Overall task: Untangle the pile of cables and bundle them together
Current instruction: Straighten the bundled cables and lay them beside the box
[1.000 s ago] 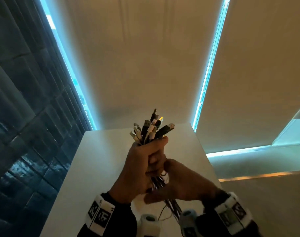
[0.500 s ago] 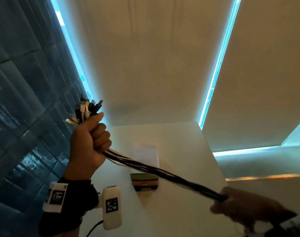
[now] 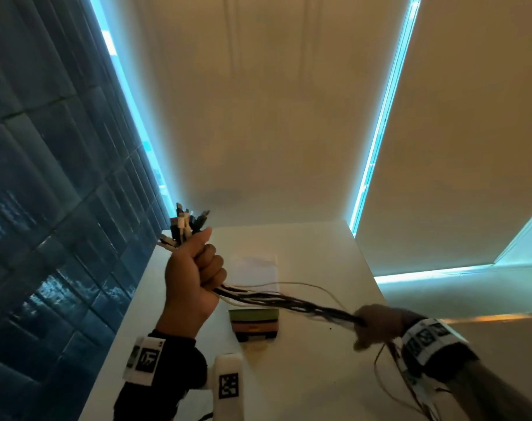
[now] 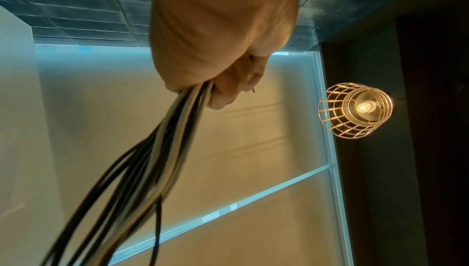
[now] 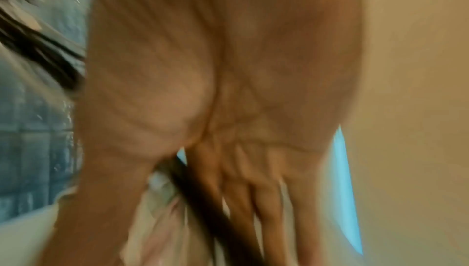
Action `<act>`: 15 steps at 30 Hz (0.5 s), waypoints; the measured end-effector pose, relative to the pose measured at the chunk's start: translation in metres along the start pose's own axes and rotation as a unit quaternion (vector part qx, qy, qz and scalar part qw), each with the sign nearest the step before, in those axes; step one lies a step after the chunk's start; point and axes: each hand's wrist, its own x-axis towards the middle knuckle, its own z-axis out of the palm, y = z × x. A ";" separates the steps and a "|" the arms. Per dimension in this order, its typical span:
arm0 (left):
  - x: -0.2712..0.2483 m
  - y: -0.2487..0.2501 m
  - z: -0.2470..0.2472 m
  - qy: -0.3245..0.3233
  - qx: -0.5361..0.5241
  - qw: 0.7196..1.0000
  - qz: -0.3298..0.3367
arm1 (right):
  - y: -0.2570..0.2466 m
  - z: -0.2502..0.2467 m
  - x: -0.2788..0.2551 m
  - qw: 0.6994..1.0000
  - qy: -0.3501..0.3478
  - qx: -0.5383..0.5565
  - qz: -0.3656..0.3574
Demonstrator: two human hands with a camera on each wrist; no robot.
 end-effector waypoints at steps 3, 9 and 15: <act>-0.004 -0.012 0.005 0.005 0.024 1.000 -0.012 | -0.052 -0.017 -0.021 0.994 0.035 0.009 -0.100; -0.015 -0.026 0.011 -0.013 0.080 0.996 -0.022 | -0.174 -0.008 -0.050 0.872 0.145 0.277 -0.377; -0.013 0.014 0.000 -0.003 0.101 0.995 0.018 | -0.137 0.047 -0.002 0.864 0.203 0.336 -0.315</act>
